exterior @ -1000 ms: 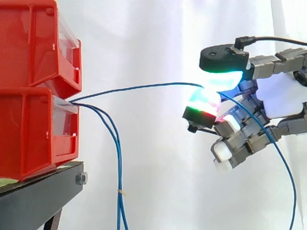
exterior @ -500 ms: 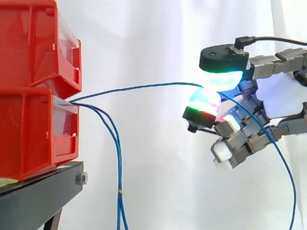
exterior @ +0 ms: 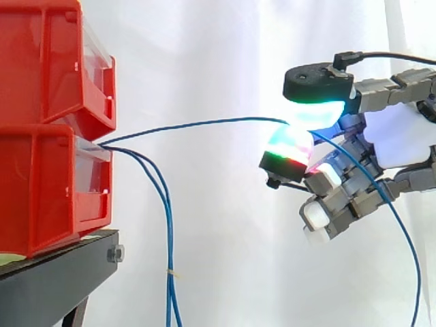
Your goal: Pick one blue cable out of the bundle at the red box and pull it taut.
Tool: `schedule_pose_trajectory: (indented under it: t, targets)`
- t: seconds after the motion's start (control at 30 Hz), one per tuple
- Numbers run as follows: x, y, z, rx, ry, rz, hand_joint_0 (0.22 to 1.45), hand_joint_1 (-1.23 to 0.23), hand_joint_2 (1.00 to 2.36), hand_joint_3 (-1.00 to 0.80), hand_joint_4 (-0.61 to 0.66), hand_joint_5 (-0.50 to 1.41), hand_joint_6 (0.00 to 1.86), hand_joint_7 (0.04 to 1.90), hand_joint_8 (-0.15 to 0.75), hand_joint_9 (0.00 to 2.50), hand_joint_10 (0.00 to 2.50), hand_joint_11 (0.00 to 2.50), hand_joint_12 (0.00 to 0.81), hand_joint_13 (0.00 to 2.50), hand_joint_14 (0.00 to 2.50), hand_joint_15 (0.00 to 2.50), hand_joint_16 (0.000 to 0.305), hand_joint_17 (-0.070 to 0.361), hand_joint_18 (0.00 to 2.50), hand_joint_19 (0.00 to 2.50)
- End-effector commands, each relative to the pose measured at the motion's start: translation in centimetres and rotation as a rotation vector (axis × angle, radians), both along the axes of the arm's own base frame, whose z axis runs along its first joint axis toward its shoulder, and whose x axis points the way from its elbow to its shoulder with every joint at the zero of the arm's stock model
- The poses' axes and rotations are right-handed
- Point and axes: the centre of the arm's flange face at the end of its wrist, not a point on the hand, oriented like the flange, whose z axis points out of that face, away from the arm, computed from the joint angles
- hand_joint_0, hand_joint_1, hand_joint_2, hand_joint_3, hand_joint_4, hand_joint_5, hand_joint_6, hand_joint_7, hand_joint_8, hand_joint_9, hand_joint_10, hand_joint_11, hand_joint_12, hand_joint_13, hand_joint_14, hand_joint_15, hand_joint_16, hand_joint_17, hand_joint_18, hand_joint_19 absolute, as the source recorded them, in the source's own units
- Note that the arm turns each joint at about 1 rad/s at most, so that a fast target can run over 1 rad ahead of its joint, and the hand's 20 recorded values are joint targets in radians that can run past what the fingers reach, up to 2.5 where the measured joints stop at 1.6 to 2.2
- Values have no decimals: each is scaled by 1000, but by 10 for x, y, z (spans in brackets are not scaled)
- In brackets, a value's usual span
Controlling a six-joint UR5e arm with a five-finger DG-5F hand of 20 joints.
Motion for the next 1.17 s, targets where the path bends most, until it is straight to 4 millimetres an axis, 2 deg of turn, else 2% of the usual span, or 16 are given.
schedule_pose_trajectory:
  t: [0.0,1.13]
  targets:
    - [0,0,0,0,0,0,619,-831,1008,-1,95,-103,882,1283,375,947,13,889,408,758,18,498,60,135,667,395]
    - [0,0,0,0,0,0,617,-828,1006,10,90,-101,879,1291,373,918,12,845,412,741,16,492,60,136,669,399]
